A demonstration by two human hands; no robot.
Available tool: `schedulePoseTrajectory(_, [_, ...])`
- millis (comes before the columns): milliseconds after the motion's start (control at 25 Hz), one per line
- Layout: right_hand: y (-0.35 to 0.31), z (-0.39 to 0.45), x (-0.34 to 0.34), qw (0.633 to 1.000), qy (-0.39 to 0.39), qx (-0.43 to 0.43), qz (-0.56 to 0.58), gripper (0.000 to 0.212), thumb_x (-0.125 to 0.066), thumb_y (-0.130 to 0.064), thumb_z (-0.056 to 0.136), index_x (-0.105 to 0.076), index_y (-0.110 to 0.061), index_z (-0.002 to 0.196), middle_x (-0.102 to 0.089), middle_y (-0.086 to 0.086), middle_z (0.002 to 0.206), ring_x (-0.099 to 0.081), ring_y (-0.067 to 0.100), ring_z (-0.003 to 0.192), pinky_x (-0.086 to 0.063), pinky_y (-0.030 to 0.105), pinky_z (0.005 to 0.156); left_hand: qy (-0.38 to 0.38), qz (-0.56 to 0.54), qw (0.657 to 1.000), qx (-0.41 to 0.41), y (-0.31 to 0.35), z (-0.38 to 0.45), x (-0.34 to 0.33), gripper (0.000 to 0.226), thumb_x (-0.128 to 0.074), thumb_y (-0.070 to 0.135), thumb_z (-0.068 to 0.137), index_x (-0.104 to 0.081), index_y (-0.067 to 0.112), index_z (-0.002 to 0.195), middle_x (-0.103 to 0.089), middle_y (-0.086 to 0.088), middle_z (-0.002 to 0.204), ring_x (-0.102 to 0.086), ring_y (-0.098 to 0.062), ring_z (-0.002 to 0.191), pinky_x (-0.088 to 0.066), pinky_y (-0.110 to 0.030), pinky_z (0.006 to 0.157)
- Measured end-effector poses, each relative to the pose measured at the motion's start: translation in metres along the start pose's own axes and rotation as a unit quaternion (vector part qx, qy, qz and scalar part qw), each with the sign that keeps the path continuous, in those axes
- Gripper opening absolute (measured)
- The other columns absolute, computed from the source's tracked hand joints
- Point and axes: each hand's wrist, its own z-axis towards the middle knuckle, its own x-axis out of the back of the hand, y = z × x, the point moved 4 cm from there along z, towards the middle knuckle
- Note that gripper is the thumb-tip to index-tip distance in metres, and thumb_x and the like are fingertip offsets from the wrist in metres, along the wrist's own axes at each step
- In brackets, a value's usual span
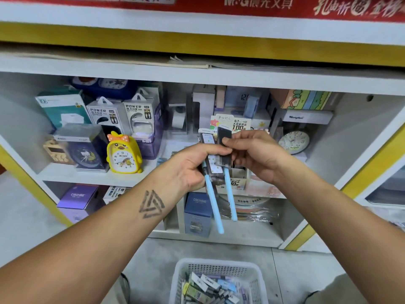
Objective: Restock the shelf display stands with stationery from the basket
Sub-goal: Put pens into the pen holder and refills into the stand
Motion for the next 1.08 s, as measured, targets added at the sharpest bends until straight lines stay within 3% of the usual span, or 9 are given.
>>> schedulePoseTrajectory(80, [0.0, 0.001, 0.006, 0.998, 0.031, -0.013, 0.05, 0.01, -0.075, -0.001, 0.084, -0.065, -0.004, 0.083, -0.072, 0.014, 0.078, -0.064, 0.018, 0.056, -0.05, 0.022, 0.045, 0.004, -0.022, 1.0, -0.008, 0.001, -0.001, -0.002, 0.008, -0.069, 0.001, 0.081, -0.077, 0.002, 0.08, -0.075, -0.016, 0.086, -0.073, -0.027, 0.073, -0.062, -0.044, 0.07])
schedulePoseTrajectory(200, [0.004, 0.004, 0.014, 0.993, 0.062, -0.026, 0.093, 0.017, -0.069, 0.004, 0.087, -0.061, 0.0, 0.101, -0.075, 0.02, 0.086, -0.074, 0.026, 0.069, -0.059, 0.029, 0.057, 0.031, -0.047, 0.998, -0.011, 0.002, -0.002, -0.001, 0.007, -0.07, -0.001, 0.077, -0.074, 0.002, 0.072, -0.073, -0.014, 0.077, -0.072, -0.026, 0.066, -0.062, -0.042, 0.062])
schedulePoseTrajectory(320, [0.001, 0.006, 0.019, 0.993, 0.066, 0.007, 0.096, 0.017, -0.062, 0.009, 0.086, -0.055, -0.005, 0.093, -0.076, 0.022, 0.096, -0.074, 0.034, 0.087, -0.057, 0.039, 0.067, 0.081, -0.021, 0.996, -0.006, 0.006, -0.004, 0.007, 0.014, -0.067, -0.007, 0.079, -0.065, 0.005, 0.072, -0.067, -0.012, 0.068, -0.066, -0.023, 0.06, -0.059, -0.034, 0.059])
schedulePoseTrajectory(440, [-0.009, 0.007, 0.026, 0.992, 0.104, 0.057, -0.031, 0.036, -0.064, 0.007, 0.082, -0.059, -0.013, 0.112, -0.077, 0.012, 0.099, -0.073, 0.023, 0.082, -0.058, 0.037, 0.068, 0.135, -0.008, 0.991, 0.0, 0.014, -0.008, 0.018, 0.021, -0.065, -0.008, 0.081, -0.058, 0.007, 0.068, -0.063, -0.012, 0.063, -0.062, -0.023, 0.057, -0.057, -0.032, 0.053])
schedulePoseTrajectory(560, [-0.016, 0.007, 0.03, 0.967, 0.116, 0.07, -0.214, 0.04, -0.072, 0.004, 0.079, -0.066, -0.022, 0.108, -0.071, 0.01, 0.096, -0.066, 0.014, 0.059, -0.051, 0.028, 0.053, 0.151, -0.023, 0.988, -0.004, 0.02, -0.012, 0.026, 0.031, -0.062, -0.009, 0.083, -0.061, 0.004, 0.055, -0.06, -0.012, 0.062, -0.058, -0.023, 0.059, -0.055, -0.035, 0.061])
schedulePoseTrajectory(680, [-0.013, 0.007, 0.028, 0.96, 0.088, 0.057, -0.259, 0.033, -0.085, -0.004, 0.076, -0.065, -0.009, 0.102, -0.068, 0.009, 0.081, -0.07, 0.018, 0.059, -0.061, 0.037, 0.066, 0.165, -0.02, 0.986, -0.017, 0.024, -0.012, 0.034, 0.043, -0.063, -0.008, 0.083, -0.061, 0.005, 0.041, -0.062, -0.012, 0.057, -0.06, -0.022, 0.057, -0.055, -0.038, 0.066])
schedulePoseTrajectory(800, [-0.015, 0.009, 0.027, 0.937, 0.09, 0.085, -0.327, 0.019, -0.083, -0.017, 0.081, -0.069, -0.011, 0.094, -0.074, 0.007, 0.086, -0.076, 0.019, 0.073, -0.062, 0.041, 0.078, 0.173, -0.013, 0.985, -0.014, 0.025, -0.014, 0.037, 0.036, -0.064, -0.008, 0.083, -0.063, 0.005, 0.049, -0.063, -0.012, 0.057, -0.061, -0.021, 0.054, -0.057, -0.036, 0.066])
schedulePoseTrajectory(960, [-0.017, 0.013, 0.022, 0.881, 0.105, 0.132, -0.442, 0.02, -0.078, -0.017, 0.087, -0.062, -0.022, 0.099, -0.069, 0.006, 0.089, -0.071, 0.008, 0.054, -0.057, 0.026, 0.051, 0.173, -0.007, 0.985, -0.009, 0.025, -0.015, 0.039, 0.022, -0.064, -0.008, 0.082, -0.056, 0.009, 0.07, -0.064, -0.011, 0.057, -0.063, -0.021, 0.051, -0.059, -0.036, 0.052])
schedulePoseTrajectory(1080, [-0.008, 0.014, 0.016, 0.858, 0.051, 0.146, -0.489, 0.024, -0.056, -0.007, 0.098, -0.049, -0.03, 0.099, -0.069, 0.011, 0.084, -0.071, 0.009, 0.057, -0.06, 0.034, 0.059, 0.168, 0.003, 0.986, -0.006, 0.024, -0.014, 0.04, 0.022, -0.064, -0.006, 0.083, -0.055, 0.01, 0.071, -0.063, -0.011, 0.057, -0.063, -0.02, 0.051, -0.056, -0.035, 0.047])
